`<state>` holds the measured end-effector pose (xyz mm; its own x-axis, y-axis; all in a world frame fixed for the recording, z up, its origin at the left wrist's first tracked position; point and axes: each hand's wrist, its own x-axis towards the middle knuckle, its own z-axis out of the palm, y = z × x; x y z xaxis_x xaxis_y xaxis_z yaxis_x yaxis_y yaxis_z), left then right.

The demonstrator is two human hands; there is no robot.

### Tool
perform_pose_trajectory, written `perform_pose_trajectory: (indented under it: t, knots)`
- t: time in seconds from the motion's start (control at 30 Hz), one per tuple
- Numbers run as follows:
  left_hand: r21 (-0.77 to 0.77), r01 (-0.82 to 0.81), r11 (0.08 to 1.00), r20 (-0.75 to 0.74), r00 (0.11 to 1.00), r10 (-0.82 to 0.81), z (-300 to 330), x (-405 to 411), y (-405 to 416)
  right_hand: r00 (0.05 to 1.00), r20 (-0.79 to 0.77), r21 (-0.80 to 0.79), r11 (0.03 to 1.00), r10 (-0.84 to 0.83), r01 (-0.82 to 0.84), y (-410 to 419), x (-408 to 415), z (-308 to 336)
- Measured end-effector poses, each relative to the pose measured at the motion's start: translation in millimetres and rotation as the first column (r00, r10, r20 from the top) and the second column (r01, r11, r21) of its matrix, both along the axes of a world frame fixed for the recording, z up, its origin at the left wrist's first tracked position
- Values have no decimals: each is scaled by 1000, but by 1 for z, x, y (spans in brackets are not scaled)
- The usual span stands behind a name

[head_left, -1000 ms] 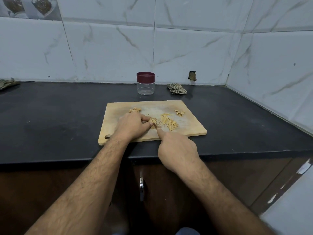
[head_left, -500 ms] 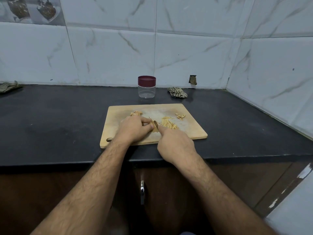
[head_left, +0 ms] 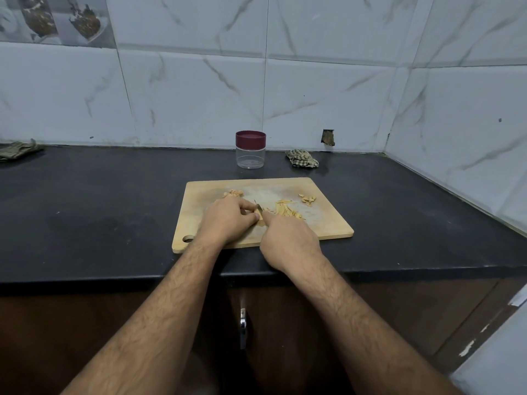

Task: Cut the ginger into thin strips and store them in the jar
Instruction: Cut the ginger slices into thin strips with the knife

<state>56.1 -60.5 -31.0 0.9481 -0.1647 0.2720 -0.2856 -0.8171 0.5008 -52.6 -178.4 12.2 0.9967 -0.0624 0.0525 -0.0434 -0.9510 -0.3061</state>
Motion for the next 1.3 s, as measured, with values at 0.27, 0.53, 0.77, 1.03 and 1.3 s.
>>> perform_pose_trajectory:
  t: [0.27,0.53,0.77,1.03,1.3]
  knots:
    - [29,-16,999,-6,1000,16,0,1,-1,1000,1,-37,999,12,-12,-1,3,-1]
    - [28,-30,999,-8,1000,30,-1,1,0,1000,3,-89,996,24,-24,2,-4,-5]
    - [35,-25,999,-15,1000,26,0,1,-1,1000,-22,-118,993,15,-18,-5,-21,-9]
    - [34,-13,999,-8,1000,13,2,-2,-1,999,43,-39,999,-20,22,-5,-14,-6]
    - [30,-1,1000,-11,1000,1,4,-5,-1,999,37,-31,999,9,-8,2,-1,-5]
